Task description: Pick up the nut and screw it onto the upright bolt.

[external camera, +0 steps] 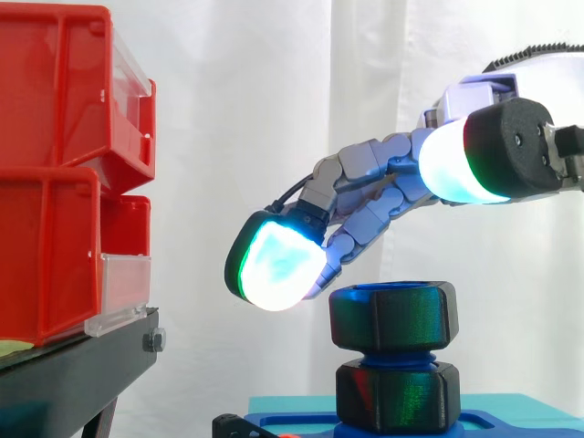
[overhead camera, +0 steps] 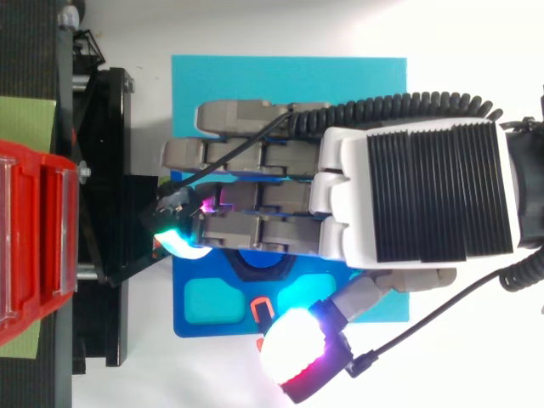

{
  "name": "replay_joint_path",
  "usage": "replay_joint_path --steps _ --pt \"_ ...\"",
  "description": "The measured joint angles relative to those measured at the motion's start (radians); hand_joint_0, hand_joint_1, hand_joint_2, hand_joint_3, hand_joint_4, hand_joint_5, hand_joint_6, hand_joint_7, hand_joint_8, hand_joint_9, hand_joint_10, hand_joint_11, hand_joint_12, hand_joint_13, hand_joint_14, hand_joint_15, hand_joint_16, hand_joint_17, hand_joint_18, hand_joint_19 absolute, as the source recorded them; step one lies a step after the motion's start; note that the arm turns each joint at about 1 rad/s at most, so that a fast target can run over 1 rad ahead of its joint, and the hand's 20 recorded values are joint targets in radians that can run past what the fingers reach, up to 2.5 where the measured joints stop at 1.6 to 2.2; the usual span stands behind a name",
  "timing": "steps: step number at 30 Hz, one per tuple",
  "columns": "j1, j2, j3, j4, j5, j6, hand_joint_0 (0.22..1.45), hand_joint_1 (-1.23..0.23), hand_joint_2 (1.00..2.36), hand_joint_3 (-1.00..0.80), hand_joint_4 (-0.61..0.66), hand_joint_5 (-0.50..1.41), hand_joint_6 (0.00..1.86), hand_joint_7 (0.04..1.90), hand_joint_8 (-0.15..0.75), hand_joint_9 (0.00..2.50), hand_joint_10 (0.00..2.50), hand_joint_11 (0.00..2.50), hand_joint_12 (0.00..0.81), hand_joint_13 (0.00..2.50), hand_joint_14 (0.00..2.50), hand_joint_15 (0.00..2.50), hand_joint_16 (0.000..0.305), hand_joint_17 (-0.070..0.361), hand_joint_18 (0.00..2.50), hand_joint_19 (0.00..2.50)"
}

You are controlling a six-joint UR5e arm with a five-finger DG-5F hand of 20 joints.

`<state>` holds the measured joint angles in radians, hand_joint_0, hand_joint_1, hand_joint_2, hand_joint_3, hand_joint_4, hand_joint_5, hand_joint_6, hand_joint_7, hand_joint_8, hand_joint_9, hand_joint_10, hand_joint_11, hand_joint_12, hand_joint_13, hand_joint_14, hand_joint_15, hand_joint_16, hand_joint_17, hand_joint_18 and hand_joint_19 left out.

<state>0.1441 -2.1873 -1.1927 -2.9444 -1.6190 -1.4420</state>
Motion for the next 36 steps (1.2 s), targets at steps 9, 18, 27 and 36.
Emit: replay_joint_path --steps 9,18,27,36 --pt "-0.010 0.000 0.000 -0.004 -0.015 0.000 0.51 -0.10 1.00 -0.50 0.20 -0.02 0.50 1.41 0.190 0.27 0.00 0.00 0.292 0.26 0.00 0.00 0.032 0.073 0.00 0.00" --pt "-0.024 0.000 0.000 -0.005 -0.035 0.000 0.52 -0.14 1.00 -0.50 0.18 0.00 0.53 1.45 0.197 0.38 0.00 0.00 0.279 0.34 0.00 0.00 0.029 0.066 0.00 0.00" --pt "-0.034 0.000 0.000 -0.004 -0.038 0.000 0.54 -0.22 1.00 -0.50 0.15 0.02 0.59 1.38 0.215 0.69 0.00 0.00 0.245 0.55 0.00 0.00 0.022 0.050 0.11 0.00" --pt "-0.052 0.000 0.000 -0.004 -0.068 0.000 0.53 -0.22 1.00 -0.50 0.11 0.04 0.61 1.37 0.224 0.92 0.00 0.00 0.225 0.68 0.00 0.00 0.021 0.047 0.23 0.00"
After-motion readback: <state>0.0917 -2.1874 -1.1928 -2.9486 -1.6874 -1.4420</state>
